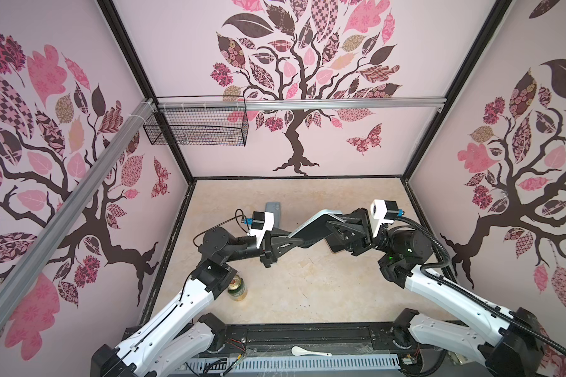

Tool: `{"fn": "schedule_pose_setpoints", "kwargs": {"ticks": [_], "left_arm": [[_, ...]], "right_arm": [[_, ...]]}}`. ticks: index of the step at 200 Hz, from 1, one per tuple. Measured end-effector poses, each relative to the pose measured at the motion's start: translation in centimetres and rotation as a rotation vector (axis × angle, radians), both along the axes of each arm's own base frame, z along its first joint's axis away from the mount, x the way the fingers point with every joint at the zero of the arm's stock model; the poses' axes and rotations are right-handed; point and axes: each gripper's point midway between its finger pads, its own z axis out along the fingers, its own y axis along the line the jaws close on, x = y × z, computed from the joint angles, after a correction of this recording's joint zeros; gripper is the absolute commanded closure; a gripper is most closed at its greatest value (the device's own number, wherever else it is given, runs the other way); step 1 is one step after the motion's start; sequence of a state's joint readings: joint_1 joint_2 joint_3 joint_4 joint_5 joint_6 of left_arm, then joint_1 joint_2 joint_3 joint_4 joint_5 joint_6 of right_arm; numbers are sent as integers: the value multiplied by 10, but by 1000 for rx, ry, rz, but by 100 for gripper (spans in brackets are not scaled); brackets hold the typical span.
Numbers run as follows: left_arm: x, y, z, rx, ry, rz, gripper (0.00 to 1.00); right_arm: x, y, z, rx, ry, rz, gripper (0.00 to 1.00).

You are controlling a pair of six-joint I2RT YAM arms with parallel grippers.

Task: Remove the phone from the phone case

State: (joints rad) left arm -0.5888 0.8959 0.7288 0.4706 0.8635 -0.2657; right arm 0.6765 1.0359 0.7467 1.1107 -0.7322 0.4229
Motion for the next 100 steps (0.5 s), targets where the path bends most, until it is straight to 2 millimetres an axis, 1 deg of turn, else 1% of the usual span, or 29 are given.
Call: {"fn": "schedule_pose_setpoints", "kwargs": {"ticks": [9, 35, 39, 57, 74, 91, 96, 100], "left_arm": [[0, 0, -1, 1, 2, 2, 100], [1, 0, -2, 5, 8, 6, 100], [1, 0, -2, 6, 8, 6, 97], [2, 0, -4, 9, 11, 9, 73], [10, 0, -8, 17, 44, 50, 59], [17, 1, -15, 40, 80, 84, 46], [18, 1, -18, 51, 81, 96, 33], [19, 2, -21, 60, 96, 106, 30]], "right_arm": [[0, 0, -1, -5, 2, -4, 100], [1, 0, -2, -12, 5, -12, 100], [1, 0, -2, -12, 4, -12, 100], [2, 0, -2, -15, 5, -15, 100], [-2, 5, -9, -41, -14, -6, 100], [2, 11, -21, -92, 1, -10, 100], [3, 12, -25, -109, 0, -17, 100], [4, 12, -28, -125, 1, -21, 100]]}}
